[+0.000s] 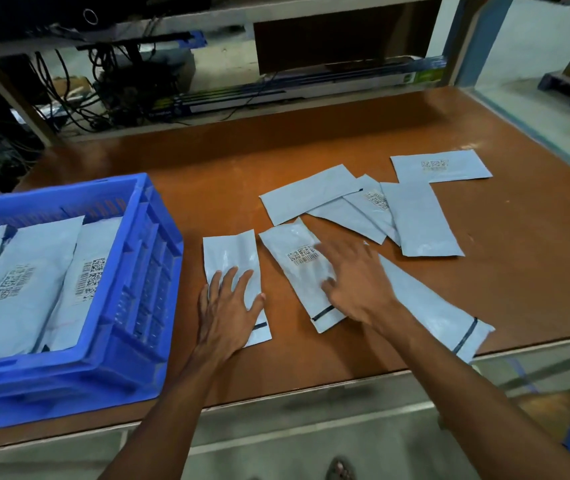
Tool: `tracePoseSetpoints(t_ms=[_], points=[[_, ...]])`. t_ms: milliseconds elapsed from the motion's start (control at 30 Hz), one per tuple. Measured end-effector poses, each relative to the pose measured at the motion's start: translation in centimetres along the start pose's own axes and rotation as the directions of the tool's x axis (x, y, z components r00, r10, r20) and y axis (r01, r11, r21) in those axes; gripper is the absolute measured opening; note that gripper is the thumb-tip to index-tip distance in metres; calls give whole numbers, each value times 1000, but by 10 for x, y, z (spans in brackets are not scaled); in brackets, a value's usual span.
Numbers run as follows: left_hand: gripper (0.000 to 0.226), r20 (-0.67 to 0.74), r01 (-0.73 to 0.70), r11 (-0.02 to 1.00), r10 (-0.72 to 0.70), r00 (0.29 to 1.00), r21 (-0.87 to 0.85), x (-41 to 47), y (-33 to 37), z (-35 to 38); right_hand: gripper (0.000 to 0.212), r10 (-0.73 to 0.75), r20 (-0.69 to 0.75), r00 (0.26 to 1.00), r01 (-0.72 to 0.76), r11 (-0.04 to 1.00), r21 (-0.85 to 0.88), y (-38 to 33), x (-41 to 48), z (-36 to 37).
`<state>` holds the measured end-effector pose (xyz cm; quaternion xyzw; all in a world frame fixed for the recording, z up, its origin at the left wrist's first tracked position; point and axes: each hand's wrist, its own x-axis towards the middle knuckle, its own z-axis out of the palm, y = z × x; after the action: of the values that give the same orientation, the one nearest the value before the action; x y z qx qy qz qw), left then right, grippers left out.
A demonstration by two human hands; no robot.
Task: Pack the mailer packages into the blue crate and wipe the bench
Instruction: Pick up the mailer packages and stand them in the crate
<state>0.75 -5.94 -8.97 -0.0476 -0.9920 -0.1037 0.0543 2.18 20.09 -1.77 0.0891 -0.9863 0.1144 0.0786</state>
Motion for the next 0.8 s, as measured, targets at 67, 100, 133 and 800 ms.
tracePoseSetpoints(t_ms=[67, 100, 133, 800], points=[[67, -12, 8, 1000, -8, 1000, 4, -1, 2, 0, 58, 15, 50, 999, -11, 998, -62, 32, -28, -1], [67, -16, 11, 1000, -11, 1000, 5, -2, 3, 0, 55, 16, 60, 998, -12, 998, -61, 49, -34, 3], [67, -13, 14, 1000, -14, 1000, 2, -1, 3, 0, 52, 13, 55, 998, -11, 999, -42, 65, -32, 8], [57, 75, -12, 1000, 12, 997, -2, 7, 16, -11, 59, 15, 216, 976, -2, 998, -61, -51, 9, 58]])
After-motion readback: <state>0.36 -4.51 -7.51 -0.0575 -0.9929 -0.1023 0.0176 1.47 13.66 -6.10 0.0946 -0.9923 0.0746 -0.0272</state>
